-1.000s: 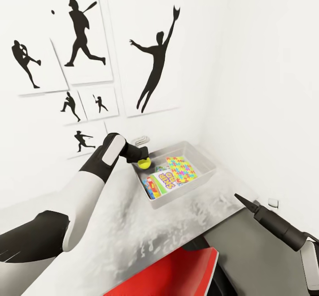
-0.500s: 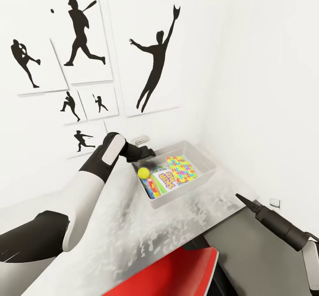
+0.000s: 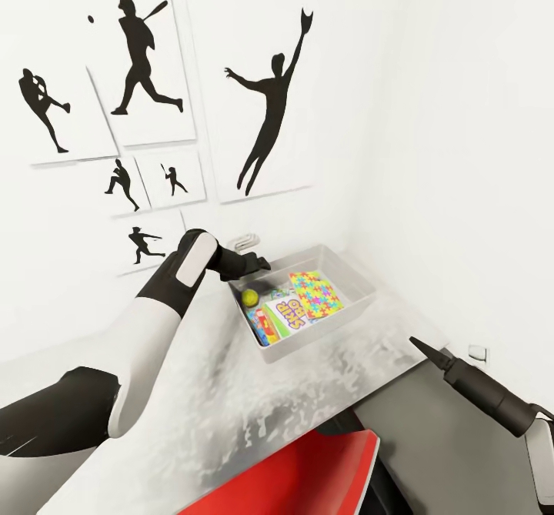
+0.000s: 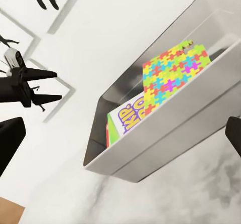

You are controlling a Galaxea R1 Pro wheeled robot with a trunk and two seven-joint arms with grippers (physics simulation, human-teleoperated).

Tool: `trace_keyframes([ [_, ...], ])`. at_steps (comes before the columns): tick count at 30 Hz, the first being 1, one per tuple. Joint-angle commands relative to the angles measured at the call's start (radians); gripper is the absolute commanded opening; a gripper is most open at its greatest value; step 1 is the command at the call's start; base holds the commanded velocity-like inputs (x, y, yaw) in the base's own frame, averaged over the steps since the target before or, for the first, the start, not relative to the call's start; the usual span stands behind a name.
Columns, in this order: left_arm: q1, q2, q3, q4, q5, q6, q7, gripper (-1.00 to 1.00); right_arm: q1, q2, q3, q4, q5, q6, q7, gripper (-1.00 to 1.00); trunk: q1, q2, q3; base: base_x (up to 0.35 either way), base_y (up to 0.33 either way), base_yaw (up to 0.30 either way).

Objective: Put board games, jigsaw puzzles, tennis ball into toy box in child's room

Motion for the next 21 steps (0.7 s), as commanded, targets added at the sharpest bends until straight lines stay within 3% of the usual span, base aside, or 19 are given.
trace_keyframes([
  [1, -0.001, 0.001, -0.001, -0.001, 0.012, 0.002, 0.009, 1.0, -0.001, 0.0, -0.001, 0.0, -0.004, 0.007, 0.001, 1.0, 0.001, -0.002, -0.002, 0.0, 0.0, -0.004],
  [6, -0.001, 0.012, 0.012, -0.039, 0.022, 0.007, 0.0, 1.0, -0.001, 0.0, -0.001, 0.0, -0.006, 0.007, 0.002, 1.0, 0.001, -0.002, 0.004, 0.0, 0.0, -0.04],
  [9, -0.001, 0.037, 0.033, -0.084, 0.031, 0.009, -0.011, 1.0, -0.001, 0.0, -0.001, 0.0, -0.007, 0.007, 0.002, 1.0, 0.001, -0.002, 0.008, 0.0, 0.0, -0.057],
  [11, -0.001, 0.061, 0.043, -0.104, 0.058, 0.009, -0.03, 1.0, -0.001, 0.0, -0.001, 0.001, -0.007, 0.007, 0.002, 1.0, 0.001, -0.002, 0.012, 0.0, 0.0, -0.06],
  [14, -0.001, 0.145, 0.045, -0.114, 0.149, 0.009, -0.082, 1.0, -0.001, 0.0, -0.001, 0.001, -0.007, 0.007, 0.002, 1.0, 0.001, -0.002, 0.016, 0.0, 0.0, -0.061],
  [15, -0.001, 0.191, 0.042, -0.116, 0.203, 0.009, -0.112, 1.0, -0.001, 0.0, -0.002, 0.001, -0.007, 0.006, 0.002, 1.0, 0.001, -0.002, 0.018, 0.0, 0.0, -0.062],
  [17, 0.0, 0.24, 0.038, -0.117, 0.266, 0.009, -0.147, 1.0, -0.001, 0.0, -0.002, 0.001, -0.007, 0.006, 0.002, 1.0, 0.001, -0.002, 0.021, 0.0, 0.0, -0.062],
  [18, 0.002, 0.292, 0.033, -0.119, 0.336, 0.009, -0.187, 1.0, -0.001, 0.0, -0.002, 0.001, -0.007, 0.006, 0.002, 1.0, 0.001, -0.002, 0.022, 0.0, 0.0, -0.062],
  [20, 0.005, 0.349, 0.026, -0.121, 0.403, 0.009, -0.227, 1.0, -0.001, 0.0, -0.002, 0.001, -0.007, 0.006, 0.002, 1.0, 0.001, -0.002, 0.025, 0.0, 0.0, -0.062],
  [21, 0.009, 0.41, 0.015, -0.122, 0.461, 0.009, -0.267, 1.0, -0.001, 0.0, -0.002, 0.002, -0.007, 0.006, 0.002, 1.0, 0.001, -0.002, 0.027, 0.0, 0.0, -0.058],
])
